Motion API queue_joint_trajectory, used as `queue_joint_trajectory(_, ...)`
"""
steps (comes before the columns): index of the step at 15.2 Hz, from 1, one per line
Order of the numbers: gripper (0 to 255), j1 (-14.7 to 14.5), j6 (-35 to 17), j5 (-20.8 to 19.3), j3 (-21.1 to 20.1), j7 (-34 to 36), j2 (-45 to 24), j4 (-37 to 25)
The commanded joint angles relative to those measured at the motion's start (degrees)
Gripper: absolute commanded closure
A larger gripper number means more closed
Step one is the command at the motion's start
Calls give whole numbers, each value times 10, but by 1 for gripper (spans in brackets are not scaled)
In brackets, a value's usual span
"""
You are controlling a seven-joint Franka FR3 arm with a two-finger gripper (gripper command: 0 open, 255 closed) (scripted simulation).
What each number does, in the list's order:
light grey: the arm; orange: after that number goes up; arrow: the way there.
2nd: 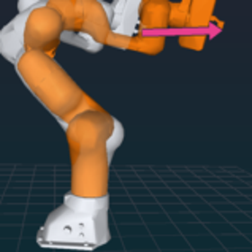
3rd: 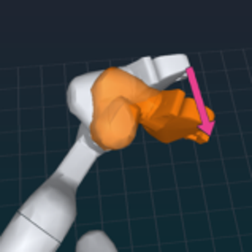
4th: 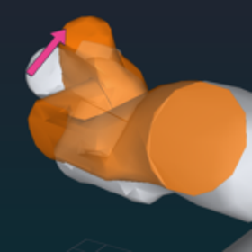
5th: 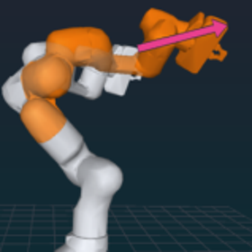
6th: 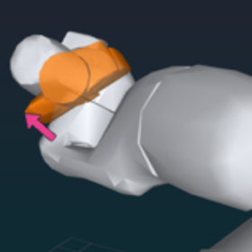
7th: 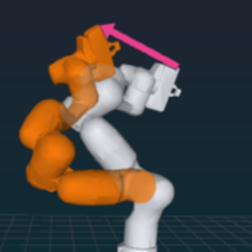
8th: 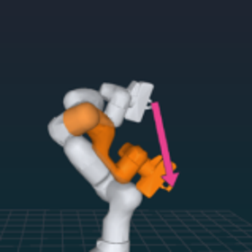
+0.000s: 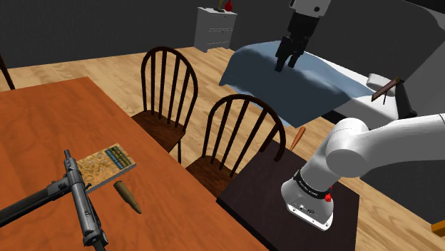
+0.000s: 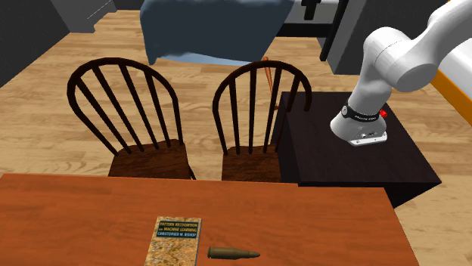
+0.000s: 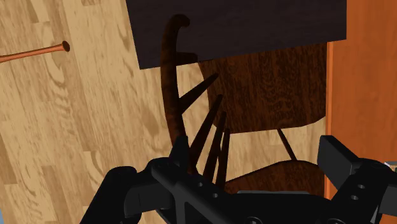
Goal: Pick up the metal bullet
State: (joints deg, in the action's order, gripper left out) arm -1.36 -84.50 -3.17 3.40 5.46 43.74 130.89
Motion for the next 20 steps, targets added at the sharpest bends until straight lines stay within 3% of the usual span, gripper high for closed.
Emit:
queue_joint_trajectory(1,0,0,0,0,0,0,0,0)
queue_joint_trajectory(10,0,-34,-135,51,-82,85,-45,83)
queue_joint_trajectory(20,0,-67,-296,84,-176,180,-172,106)
